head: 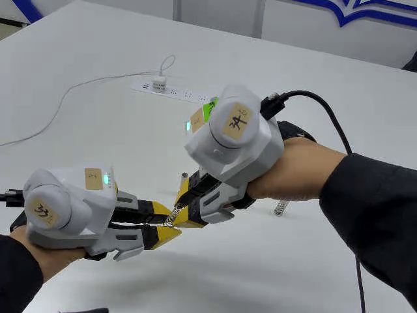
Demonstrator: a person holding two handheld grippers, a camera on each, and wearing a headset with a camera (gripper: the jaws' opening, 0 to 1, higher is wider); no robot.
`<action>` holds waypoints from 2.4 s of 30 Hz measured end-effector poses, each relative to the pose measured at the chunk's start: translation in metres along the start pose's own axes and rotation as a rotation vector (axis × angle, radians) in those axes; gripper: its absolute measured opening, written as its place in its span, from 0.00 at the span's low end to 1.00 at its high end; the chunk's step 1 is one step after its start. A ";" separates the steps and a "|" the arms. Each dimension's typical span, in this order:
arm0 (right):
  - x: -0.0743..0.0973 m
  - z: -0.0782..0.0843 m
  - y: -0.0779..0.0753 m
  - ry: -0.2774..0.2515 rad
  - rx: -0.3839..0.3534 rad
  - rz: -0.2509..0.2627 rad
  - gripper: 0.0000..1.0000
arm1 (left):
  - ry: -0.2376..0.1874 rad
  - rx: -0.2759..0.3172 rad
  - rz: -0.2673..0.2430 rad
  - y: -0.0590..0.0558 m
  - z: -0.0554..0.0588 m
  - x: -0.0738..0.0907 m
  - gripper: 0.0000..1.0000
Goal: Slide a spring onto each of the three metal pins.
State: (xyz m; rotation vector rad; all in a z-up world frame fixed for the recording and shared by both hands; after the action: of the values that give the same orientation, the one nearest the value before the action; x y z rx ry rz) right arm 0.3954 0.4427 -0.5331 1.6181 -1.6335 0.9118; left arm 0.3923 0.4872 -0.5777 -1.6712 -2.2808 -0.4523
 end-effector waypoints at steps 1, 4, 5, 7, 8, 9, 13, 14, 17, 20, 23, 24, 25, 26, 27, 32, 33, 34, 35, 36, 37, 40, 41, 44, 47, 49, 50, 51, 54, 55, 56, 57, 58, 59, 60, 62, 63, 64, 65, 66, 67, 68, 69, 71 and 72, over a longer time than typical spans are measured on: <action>0.000 0.000 0.000 -0.002 0.002 0.002 0.12 | 0.000 0.000 0.000 0.000 0.000 0.000 0.10; 0.000 -0.002 -0.001 -0.008 -0.002 0.000 0.12 | -0.004 -0.002 -0.002 0.000 0.000 0.000 0.10; 0.000 -0.002 -0.001 -0.007 -0.002 0.000 0.12 | -0.005 -0.003 -0.004 0.001 0.000 0.000 0.10; 0.000 -0.003 -0.002 -0.006 0.000 0.002 0.12 | -0.004 -0.003 -0.010 0.002 0.000 0.000 0.11; 0.000 -0.003 -0.002 -0.005 0.000 0.003 0.12 | -0.003 -0.009 -0.015 0.003 0.000 0.000 0.11; 0.000 -0.003 -0.003 -0.004 0.000 0.005 0.12 | -0.002 -0.012 -0.020 0.003 0.000 0.000 0.11; 0.001 -0.004 -0.004 -0.004 -0.004 0.005 0.12 | 0.006 -0.005 -0.034 0.006 0.001 0.001 0.15; 0.001 -0.004 -0.005 -0.003 -0.003 0.008 0.12 | 0.006 0.003 -0.038 0.007 0.001 0.002 0.16; 0.002 -0.003 -0.006 0.002 -0.006 0.011 0.12 | 0.010 0.014 -0.048 0.009 0.003 0.003 0.20; 0.004 -0.001 -0.010 0.009 -0.008 0.018 0.12 | 0.013 0.025 -0.057 0.010 0.004 0.005 0.22; 0.008 0.001 -0.015 0.011 -0.016 0.027 0.12 | 0.018 0.043 -0.070 0.012 0.006 0.008 0.27; 0.009 0.001 -0.017 0.012 -0.020 0.033 0.12 | 0.019 0.057 -0.078 0.014 0.007 0.009 0.30; 0.010 0.002 -0.019 0.013 -0.023 0.038 0.12 | 0.019 0.068 -0.085 0.015 0.007 0.010 0.32; 0.011 0.002 -0.021 0.015 -0.024 0.041 0.12 | 0.019 0.072 -0.088 0.015 0.007 0.010 0.34; 0.012 0.003 -0.024 0.017 -0.028 0.047 0.12 | 0.021 0.075 -0.094 0.016 0.007 0.011 0.36; 0.017 0.004 -0.036 0.025 -0.038 0.070 0.12 | 0.018 0.088 -0.111 0.017 0.008 0.014 0.40; 0.018 0.005 -0.039 0.028 -0.040 0.075 0.12 | 0.018 0.090 -0.112 0.017 0.008 0.014 0.41; 0.020 0.005 -0.043 0.033 -0.043 0.082 0.12 | 0.018 0.094 -0.114 0.017 0.009 0.014 0.42; 0.021 0.006 -0.046 0.036 -0.044 0.088 0.12 | 0.018 0.096 -0.115 0.017 0.009 0.014 0.43; 0.022 0.006 -0.049 0.041 -0.047 0.094 0.12 | 0.018 0.097 -0.115 0.017 0.009 0.014 0.44; 0.023 0.007 -0.053 0.047 -0.050 0.100 0.12 | 0.017 0.099 -0.115 0.017 0.009 0.014 0.45; 0.025 0.009 -0.064 0.061 -0.058 0.115 0.12 | 0.017 0.105 -0.118 0.016 0.009 0.013 0.47; 0.025 0.009 -0.067 0.067 -0.059 0.119 0.12 | 0.016 0.107 -0.118 0.016 0.009 0.013 0.47; 0.024 0.010 -0.080 0.092 -0.061 0.135 0.12 | 0.018 0.112 -0.119 0.015 0.010 0.012 0.49; 0.022 0.009 -0.088 0.099 -0.068 0.138 0.12 | 0.019 0.114 -0.118 0.014 0.010 0.011 0.51; 0.019 0.007 -0.093 0.109 -0.070 0.138 0.12 | 0.019 0.116 -0.117 0.014 0.010 0.011 0.51; 0.018 0.007 -0.094 0.113 -0.069 0.138 0.12 | 0.019 0.117 -0.118 0.014 0.010 0.011 0.52; 0.016 0.007 -0.096 0.119 -0.068 0.137 0.12 | 0.019 0.117 -0.120 0.014 0.011 0.011 0.52; 0.009 0.008 -0.099 0.134 -0.071 0.128 0.12 | 0.018 0.127 -0.125 0.015 0.011 0.012 0.53; 0.007 0.009 -0.100 0.139 -0.072 0.124 0.12 | 0.017 0.130 -0.126 0.015 0.011 0.012 0.53; 0.004 0.011 -0.101 0.145 -0.075 0.121 0.12 | 0.017 0.130 -0.127 0.015 0.011 0.012 0.53; 0.002 0.013 -0.102 0.157 -0.077 0.120 0.12 | 0.016 0.132 -0.127 0.015 0.011 0.012 0.53; 0.001 0.015 -0.103 0.165 -0.078 0.121 0.12 | 0.016 0.134 -0.127 0.015 0.011 0.012 0.53; -0.001 0.018 -0.105 0.175 -0.082 0.120 0.12 | 0.016 0.135 -0.127 0.015 0.012 0.012 0.53; -0.002 0.020 -0.106 0.178 -0.087 0.118 0.12 | 0.018 0.135 -0.126 0.015 0.012 0.011 0.54; -0.004 0.022 -0.107 0.180 -0.094 0.114 0.12 | 0.020 0.136 -0.124 0.014 0.013 0.011 0.53; -0.004 0.022 -0.107 0.179 -0.096 0.113 0.12 | 0.020 0.136 -0.124 0.015 0.013 0.011 0.53; -0.004 0.022 -0.107 0.177 -0.097 0.111 0.12 | 0.019 0.139 -0.125 0.015 0.013 0.011 0.54; -0.004 0.022 -0.107 0.175 -0.097 0.110 0.12 | 0.019 0.140 -0.125 0.015 0.013 0.011 0.54; -0.005 0.022 -0.107 0.175 -0.097 0.109 0.12 | 0.020 0.140 -0.126 0.015 0.013 0.011 0.54; -0.006 0.023 -0.108 0.179 -0.099 0.107 0.12 | 0.019 0.140 -0.126 0.016 0.013 0.011 0.54; -0.007 0.023 -0.108 0.180 -0.099 0.106 0.12 | 0.019 0.141 -0.127 0.016 0.013 0.011 0.54; -0.008 0.023 -0.109 0.180 -0.101 0.105 0.12 | 0.019 0.140 -0.127 0.016 0.013 0.011 0.54; -0.009 0.024 -0.109 0.181 -0.105 0.102 0.12 | 0.019 0.141 -0.128 0.017 0.013 0.011 0.54; -0.010 0.024 -0.109 0.181 -0.105 0.101 0.12 | 0.019 0.141 -0.129 0.018 0.014 0.011 0.54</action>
State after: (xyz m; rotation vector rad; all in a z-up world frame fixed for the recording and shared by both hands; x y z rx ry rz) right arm 0.5054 0.4287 -0.5512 1.3516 -1.6202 0.9771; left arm 0.4051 0.5077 -0.5842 -1.4536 -2.3560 -0.3242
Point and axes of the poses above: the centre of the closed fingertips' face, and the gripper's own axes: x roughly backward along the fingers, y roughly to its left, z roughly out of its underside, the point moved 5 cm from there along x, roughly backward along the fingers, and after that the axes turned 2 degrees about -z, right-handed, at the moved point
